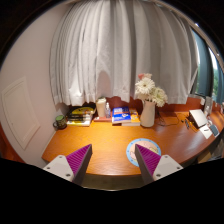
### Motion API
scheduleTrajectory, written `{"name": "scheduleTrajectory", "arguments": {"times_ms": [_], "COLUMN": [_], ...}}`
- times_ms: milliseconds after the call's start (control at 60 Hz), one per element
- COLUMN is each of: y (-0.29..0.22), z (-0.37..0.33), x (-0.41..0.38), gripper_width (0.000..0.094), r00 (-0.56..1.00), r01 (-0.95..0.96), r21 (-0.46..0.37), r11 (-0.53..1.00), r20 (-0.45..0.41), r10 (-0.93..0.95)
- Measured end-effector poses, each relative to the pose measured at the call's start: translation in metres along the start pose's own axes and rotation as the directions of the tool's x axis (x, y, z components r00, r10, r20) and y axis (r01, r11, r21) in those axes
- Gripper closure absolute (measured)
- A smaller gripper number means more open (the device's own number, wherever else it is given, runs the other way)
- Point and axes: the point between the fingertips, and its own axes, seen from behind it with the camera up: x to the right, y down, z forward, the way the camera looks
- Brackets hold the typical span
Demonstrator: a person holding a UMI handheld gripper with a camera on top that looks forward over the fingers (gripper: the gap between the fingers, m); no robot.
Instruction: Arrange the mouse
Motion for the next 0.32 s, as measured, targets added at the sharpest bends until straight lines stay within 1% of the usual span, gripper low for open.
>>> {"name": "scheduleTrajectory", "arguments": {"times_ms": [67, 317], "y": [-0.001, 0.009], "z": [-0.009, -0.023], "x": [-0.012, -0.031], "gripper_width": [0.0076, 0.0075], "r00": [1.000, 0.999], "r01": [0.003, 0.031], "r21": [0.016, 0.012], "r11": [1.000, 0.999], "r20": [0.013, 0.025], "r10": [-0.003, -0.031]}}
